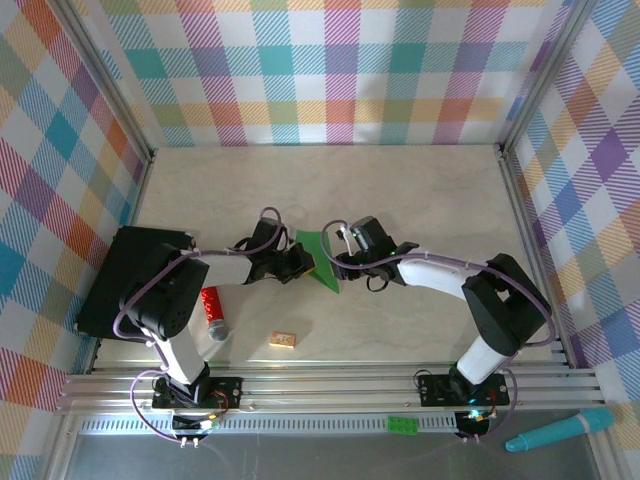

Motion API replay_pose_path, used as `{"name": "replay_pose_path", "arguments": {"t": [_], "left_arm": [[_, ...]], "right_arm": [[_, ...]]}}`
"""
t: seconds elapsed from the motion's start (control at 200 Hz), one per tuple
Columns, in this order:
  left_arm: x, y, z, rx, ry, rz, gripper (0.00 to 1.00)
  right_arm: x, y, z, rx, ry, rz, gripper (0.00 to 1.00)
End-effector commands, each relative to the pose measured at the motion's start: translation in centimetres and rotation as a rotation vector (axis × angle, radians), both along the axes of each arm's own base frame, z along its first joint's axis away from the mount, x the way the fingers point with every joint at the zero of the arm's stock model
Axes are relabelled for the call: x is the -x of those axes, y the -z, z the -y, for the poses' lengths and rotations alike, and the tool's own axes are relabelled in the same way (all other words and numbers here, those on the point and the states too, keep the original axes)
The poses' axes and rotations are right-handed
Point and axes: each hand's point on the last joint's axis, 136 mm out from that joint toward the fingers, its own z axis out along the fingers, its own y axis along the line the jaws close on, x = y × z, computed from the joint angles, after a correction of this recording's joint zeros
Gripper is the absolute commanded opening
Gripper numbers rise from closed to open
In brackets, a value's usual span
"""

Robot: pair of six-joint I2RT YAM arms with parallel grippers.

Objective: Fold a paper plane with a square sheet of paper (pick it up from the middle)

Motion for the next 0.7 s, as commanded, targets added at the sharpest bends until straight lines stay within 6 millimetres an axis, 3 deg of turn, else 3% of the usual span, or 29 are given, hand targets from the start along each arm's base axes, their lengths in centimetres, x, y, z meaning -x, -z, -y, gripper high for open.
{"name": "replay_pose_path", "arguments": {"t": [0.0, 0.205, 0.38, 0.695], "left_arm": [[-0.4, -1.4, -0.2, -0.073, -0.053, -0.011, 0.06], [-0.7, -2.0, 0.0, -0.099, -0.106, -0.063, 0.06], [-0.6, -2.0, 0.4, -0.09, -0.12, -0.094, 0.06], [-0.4, -1.5, 0.5, -0.096, -0.125, -0.118, 0.06]], "right_arm": [[1.0, 0.2, -0.6, 0.067, -0.079, 0.078, 0.41], [2.0, 1.2, -2.6, 0.123, -0.152, 0.126, 0.41], [1.8, 2.4, -3.0, 0.145, -0.148, 0.134, 0.4], [1.1, 2.7, -3.3, 0.16, -0.136, 0.163, 0.4]]}}
